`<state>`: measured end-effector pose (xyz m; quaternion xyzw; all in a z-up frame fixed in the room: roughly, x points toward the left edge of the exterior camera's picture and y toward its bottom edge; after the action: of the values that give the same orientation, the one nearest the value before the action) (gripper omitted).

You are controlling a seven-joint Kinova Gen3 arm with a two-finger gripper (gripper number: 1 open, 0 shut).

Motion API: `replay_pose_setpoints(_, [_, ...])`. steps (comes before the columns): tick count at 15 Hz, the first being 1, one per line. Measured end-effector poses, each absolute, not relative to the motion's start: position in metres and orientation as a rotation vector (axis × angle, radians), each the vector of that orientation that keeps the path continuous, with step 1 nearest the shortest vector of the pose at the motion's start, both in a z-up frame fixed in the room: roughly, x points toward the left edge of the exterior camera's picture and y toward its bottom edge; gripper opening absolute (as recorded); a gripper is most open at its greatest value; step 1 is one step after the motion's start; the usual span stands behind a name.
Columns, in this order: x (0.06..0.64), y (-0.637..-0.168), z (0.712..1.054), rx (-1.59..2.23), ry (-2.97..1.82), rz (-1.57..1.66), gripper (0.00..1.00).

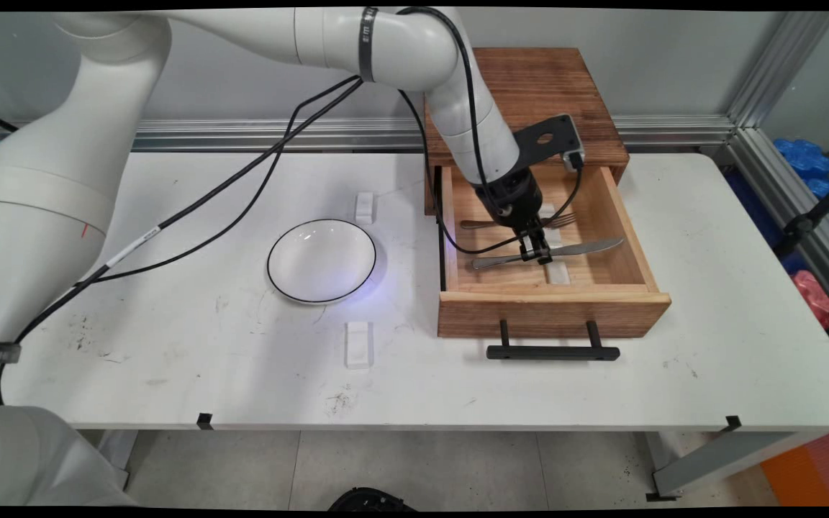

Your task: Place the picked object into the drawer

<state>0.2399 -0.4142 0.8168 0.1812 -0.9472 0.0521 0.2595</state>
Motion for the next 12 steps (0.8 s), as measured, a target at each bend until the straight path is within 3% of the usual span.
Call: replay_pose_setpoints(12, [0.2382, -0.4104, 0.8163, 0.497, -2.6, 0.128, 0.0])
